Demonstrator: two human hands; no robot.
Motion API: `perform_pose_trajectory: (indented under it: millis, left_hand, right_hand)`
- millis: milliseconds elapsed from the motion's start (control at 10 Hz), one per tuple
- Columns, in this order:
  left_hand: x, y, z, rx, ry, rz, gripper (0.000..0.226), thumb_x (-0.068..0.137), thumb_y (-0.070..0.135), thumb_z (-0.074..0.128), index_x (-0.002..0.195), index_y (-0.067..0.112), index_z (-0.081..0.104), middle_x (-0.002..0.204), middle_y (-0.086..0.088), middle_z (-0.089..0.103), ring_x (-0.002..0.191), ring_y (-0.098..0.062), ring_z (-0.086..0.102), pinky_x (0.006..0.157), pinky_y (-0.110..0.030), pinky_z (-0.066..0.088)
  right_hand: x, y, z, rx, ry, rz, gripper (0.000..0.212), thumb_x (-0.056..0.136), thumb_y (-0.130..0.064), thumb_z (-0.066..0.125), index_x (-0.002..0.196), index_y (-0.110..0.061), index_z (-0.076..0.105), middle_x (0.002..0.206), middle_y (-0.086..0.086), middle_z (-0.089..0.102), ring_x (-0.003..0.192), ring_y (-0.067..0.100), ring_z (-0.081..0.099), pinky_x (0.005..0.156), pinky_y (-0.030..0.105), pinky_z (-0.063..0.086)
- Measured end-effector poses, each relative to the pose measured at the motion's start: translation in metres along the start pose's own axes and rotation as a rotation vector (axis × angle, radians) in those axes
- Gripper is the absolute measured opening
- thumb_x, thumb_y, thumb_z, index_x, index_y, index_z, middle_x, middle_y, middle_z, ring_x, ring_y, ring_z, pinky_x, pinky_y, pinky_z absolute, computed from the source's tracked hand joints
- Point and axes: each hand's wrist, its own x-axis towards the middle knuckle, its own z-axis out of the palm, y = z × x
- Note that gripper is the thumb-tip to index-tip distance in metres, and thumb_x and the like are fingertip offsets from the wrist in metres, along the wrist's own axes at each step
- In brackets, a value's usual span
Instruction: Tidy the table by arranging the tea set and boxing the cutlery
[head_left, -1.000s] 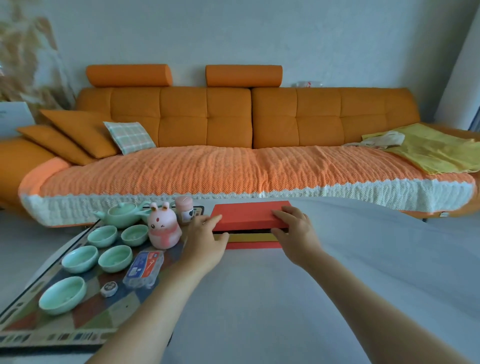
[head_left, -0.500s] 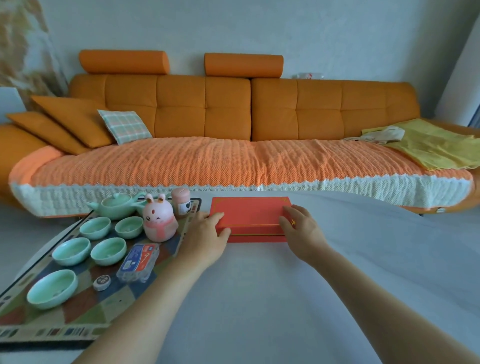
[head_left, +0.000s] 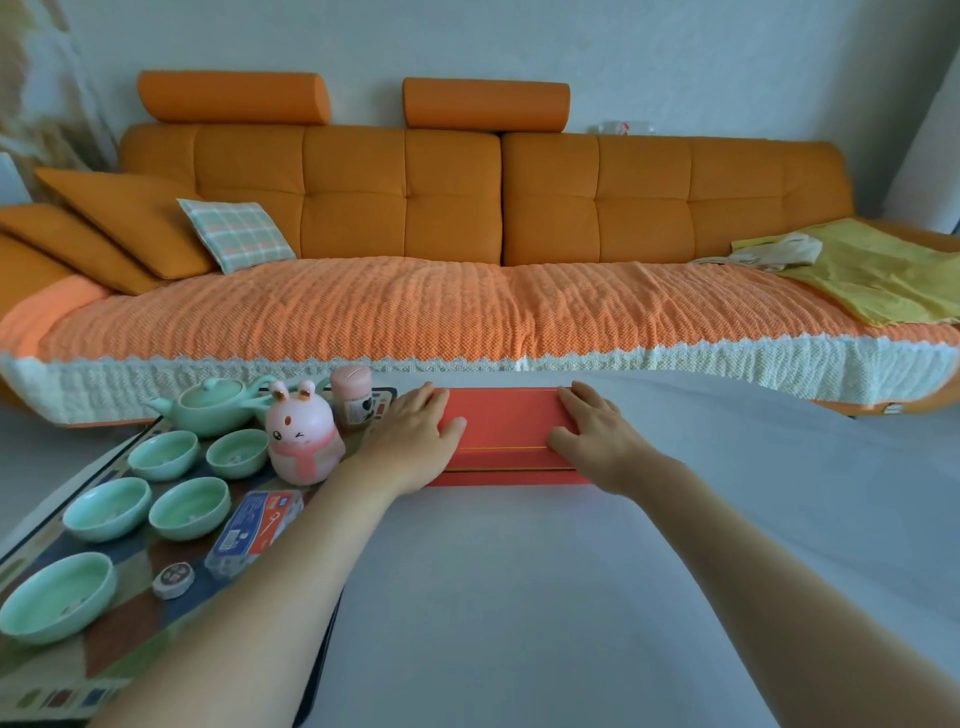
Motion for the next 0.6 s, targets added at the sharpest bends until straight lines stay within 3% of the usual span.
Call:
perform_pose_trajectory:
  millis: [200,300,400,500,600]
  left_hand:
    - [0.005,-0.002,0.004,0.109,-0.006,0.022,0.066,0.101,0.056,0.014,0.156,0.021,0.011,0.164,-0.001,-0.001,0.15,-0.018,-0.001,0.122,-0.042,0.005]
    - [0.001,0.001,0.001,0.204,0.047,0.03,0.066,0.101,0.056,0.015,0.156,0.018,0.015,0.164,-0.004,0.006,0.15,-0.019,0.004,0.121,-0.042,0.009]
    - [-0.012,0.011,-0.013,0.256,0.101,0.051,0.068,0.1,0.059,0.02,0.153,0.017,0.024,0.16,-0.004,0.023,0.148,-0.021,0.015,0.118,-0.042,0.019]
    - [-0.029,0.028,-0.04,0.113,0.139,0.045,0.064,0.098,0.061,0.024,0.15,0.025,0.033,0.156,0.003,0.033,0.144,-0.018,0.026,0.112,-0.043,0.026]
    - [-0.053,0.048,-0.092,-0.218,0.327,0.141,0.054,0.098,0.058,0.037,0.144,0.032,0.041,0.145,0.011,0.047,0.133,-0.013,0.042,0.108,-0.043,0.035]
  right_hand:
    - [0.0,0.001,0.005,-0.074,0.048,-0.014,0.079,0.082,-0.056,0.027,0.151,-0.017,0.025,0.159,0.006,0.019,0.136,0.032,0.03,0.111,0.044,0.028]
    - [-0.004,-0.001,0.003,0.066,0.045,0.032,0.081,0.081,-0.055,0.037,0.155,-0.025,0.019,0.161,-0.001,0.018,0.143,0.028,0.025,0.116,0.046,0.023]
    - [-0.007,-0.001,-0.006,0.168,0.078,0.056,0.081,0.087,-0.047,0.054,0.155,-0.029,0.016,0.156,0.001,0.029,0.143,0.026,0.026,0.116,0.047,0.024]
    - [-0.011,-0.008,-0.028,0.317,0.167,0.017,0.073,0.092,-0.04,0.058,0.154,-0.028,0.023,0.157,0.004,0.031,0.145,0.025,0.026,0.117,0.048,0.023]
    - [-0.019,-0.031,-0.083,0.644,0.348,-0.114,0.062,0.088,-0.033,0.064,0.145,-0.023,0.044,0.141,0.003,0.053,0.129,0.021,0.051,0.108,0.042,0.04]
